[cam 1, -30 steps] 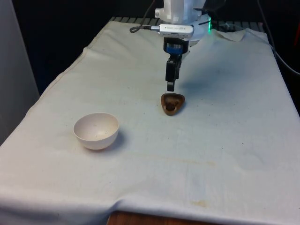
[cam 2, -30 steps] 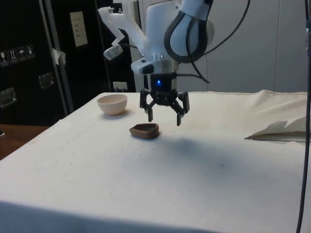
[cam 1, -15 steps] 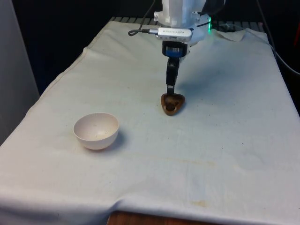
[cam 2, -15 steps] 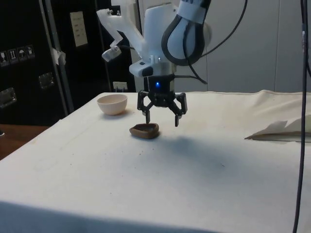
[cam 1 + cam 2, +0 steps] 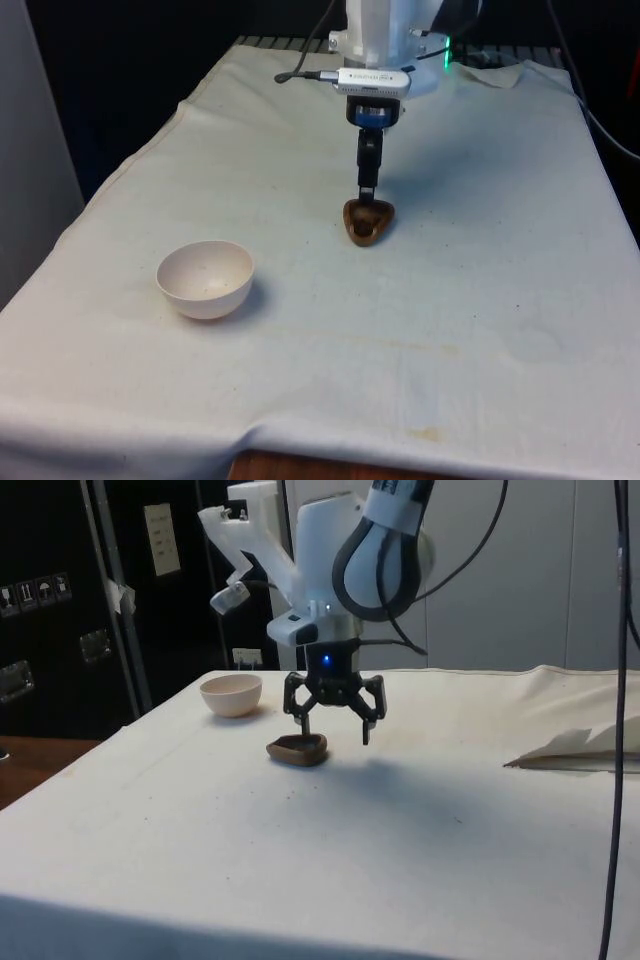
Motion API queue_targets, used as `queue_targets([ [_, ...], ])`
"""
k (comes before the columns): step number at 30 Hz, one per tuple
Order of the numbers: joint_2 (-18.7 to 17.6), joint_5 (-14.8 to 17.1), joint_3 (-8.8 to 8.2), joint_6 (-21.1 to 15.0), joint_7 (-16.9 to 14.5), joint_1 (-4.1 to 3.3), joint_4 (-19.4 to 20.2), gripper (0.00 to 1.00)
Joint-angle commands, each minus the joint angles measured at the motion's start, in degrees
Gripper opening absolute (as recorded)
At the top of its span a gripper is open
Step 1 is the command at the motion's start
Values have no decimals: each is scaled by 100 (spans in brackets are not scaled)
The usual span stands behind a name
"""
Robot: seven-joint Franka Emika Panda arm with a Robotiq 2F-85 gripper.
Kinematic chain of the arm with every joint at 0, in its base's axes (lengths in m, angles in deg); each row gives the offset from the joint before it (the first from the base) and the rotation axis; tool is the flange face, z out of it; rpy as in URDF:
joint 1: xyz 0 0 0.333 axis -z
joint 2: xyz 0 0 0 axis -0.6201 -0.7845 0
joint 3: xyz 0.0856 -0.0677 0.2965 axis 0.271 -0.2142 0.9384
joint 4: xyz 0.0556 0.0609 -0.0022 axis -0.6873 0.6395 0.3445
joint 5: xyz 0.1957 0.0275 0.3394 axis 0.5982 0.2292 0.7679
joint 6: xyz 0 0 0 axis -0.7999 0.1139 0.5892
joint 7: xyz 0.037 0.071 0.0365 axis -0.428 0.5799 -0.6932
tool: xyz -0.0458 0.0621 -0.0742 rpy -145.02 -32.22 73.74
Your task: Pour the coffee beans from the cup into the bowl.
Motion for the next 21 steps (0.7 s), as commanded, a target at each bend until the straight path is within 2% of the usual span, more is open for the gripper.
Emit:
queue_targets([
  [1,-46,-52,-29,-57,-17,-23,-29,100],
  [9,-69,-80,-74,-23,-29,-40,-57,100],
  [10,-57,-6,-6,11,-63,0,-57,100],
  [11,-69,-80,-80,-23,-23,-40,-57,100],
  [18,-97,-86,-120,-46,34,-57,-63,100],
  [19,-69,-6,-34,17,-46,0,-57,100],
  [20,-103,-86,-126,-52,52,-57,-69,100],
  [21,-109,-86,-126,-57,63,-63,-69,100],
])
